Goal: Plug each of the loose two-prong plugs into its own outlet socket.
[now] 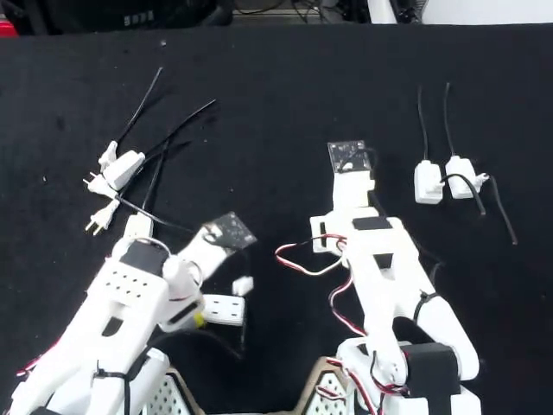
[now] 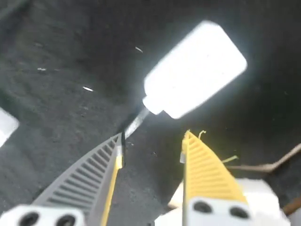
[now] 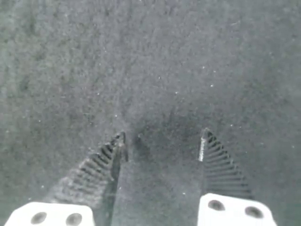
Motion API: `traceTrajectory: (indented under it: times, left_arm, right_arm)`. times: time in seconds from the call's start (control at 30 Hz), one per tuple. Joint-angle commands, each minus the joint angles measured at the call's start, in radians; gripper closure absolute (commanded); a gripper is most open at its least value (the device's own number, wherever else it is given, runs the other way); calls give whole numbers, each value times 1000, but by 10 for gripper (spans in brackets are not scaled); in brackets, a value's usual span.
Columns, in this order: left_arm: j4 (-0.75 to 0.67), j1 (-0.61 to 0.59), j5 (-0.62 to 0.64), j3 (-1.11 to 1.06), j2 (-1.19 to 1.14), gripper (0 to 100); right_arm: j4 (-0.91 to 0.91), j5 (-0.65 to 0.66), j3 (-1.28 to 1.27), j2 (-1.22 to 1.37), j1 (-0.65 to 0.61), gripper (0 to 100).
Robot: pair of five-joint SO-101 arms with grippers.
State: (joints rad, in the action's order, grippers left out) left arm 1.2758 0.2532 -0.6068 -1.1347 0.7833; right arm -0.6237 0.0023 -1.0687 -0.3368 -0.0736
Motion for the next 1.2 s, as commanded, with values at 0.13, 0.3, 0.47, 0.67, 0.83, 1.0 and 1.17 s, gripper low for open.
traceTrajectory:
  times: [0.13,0.3,0.47,0.67,0.83,1.0,1.17]
  left_arm:
    - [-196,19,69,-35,12,786]
    - [-322,21,183,-73,12,786]
    - [-404,102,285,-67,12,786]
    - [-462,185,364,30,-153,786]
    - [-365,179,364,275,-420,791]
    - [-163,134,339,464,-420,787]
    - [114,-27,222,636,-361,787]
  right_arm:
    - [5,-5,58,-50,49,765]
    - [-23,-6,99,-47,161,765]
    - [-38,-6,113,-42,190,765]
    - [-41,-6,111,-42,189,765]
    - [-41,-6,111,-42,189,765]
    - [-43,-6,111,-42,189,765]
    - [-43,-6,111,-42,187,765]
